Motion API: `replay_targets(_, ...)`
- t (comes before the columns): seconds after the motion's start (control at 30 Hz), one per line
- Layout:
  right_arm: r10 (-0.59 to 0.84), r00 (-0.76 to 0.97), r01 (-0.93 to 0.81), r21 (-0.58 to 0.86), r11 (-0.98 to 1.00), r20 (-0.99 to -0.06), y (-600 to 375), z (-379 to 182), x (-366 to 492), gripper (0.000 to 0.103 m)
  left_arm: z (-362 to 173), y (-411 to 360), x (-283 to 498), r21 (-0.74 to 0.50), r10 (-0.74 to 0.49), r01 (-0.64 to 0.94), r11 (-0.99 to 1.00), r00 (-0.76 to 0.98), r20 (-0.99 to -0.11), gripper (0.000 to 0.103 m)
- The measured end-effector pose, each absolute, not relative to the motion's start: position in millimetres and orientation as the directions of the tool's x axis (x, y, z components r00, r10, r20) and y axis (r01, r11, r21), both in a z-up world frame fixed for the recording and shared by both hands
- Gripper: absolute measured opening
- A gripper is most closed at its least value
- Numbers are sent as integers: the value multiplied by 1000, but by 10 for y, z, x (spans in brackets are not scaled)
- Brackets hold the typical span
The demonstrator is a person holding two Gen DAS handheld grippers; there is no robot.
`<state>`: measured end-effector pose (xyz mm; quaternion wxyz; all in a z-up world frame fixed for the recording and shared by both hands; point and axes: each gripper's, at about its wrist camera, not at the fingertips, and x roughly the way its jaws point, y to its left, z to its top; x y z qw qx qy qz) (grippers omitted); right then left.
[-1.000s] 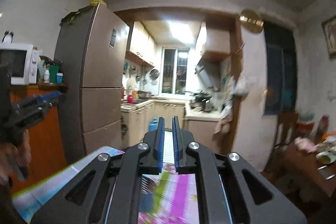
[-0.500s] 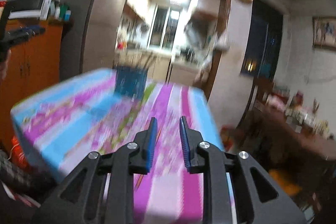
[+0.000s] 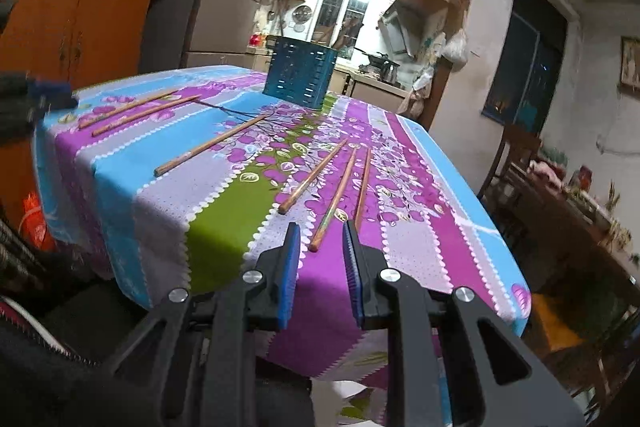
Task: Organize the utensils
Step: 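Move both grippers back to the chopsticks on the tablecloth, then close the left gripper on a chopstick while the right gripper grasps another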
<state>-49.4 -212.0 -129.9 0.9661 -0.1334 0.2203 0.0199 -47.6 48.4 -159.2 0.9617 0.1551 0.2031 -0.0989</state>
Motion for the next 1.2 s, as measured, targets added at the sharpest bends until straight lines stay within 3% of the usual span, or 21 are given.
replay_targets(0.2,-33,894,-82,-236,968,-447,-2091,-1403,-449,20,-1790,479,-186,236,-49,171,956,892,-450,28)
replay_targets(0.47,-60,893,-43,-218,975,-447,-2099,-1483,-359,20,-1856,482,-62,203,-61,173,964,884,-463,25)
replay_targets(0.63,-85,893,-14,-215,977,-443,-2069,-1516,-274,20,-1874,411,-79,218,-64,180,959,890,-452,12)
replay_targets(0.83,-110,891,20,-206,978,-440,-2072,-1565,-193,11,-1868,418,-71,200,-73,182,963,887,-456,11)
replay_targets(1.0,-130,896,54,-186,981,-425,-2051,-1586,-170,11,-1870,428,-65,202,-74,184,962,887,-456,11)
replay_targets(1.07,-122,896,55,-166,985,-427,-2061,-1588,-171,5,-1869,428,-67,198,-75,183,963,887,-456,11)
replay_targets(1.2,-123,897,62,-153,986,-425,-2054,-1584,-176,5,-1871,430,-66,196,-81,189,962,886,-456,9)
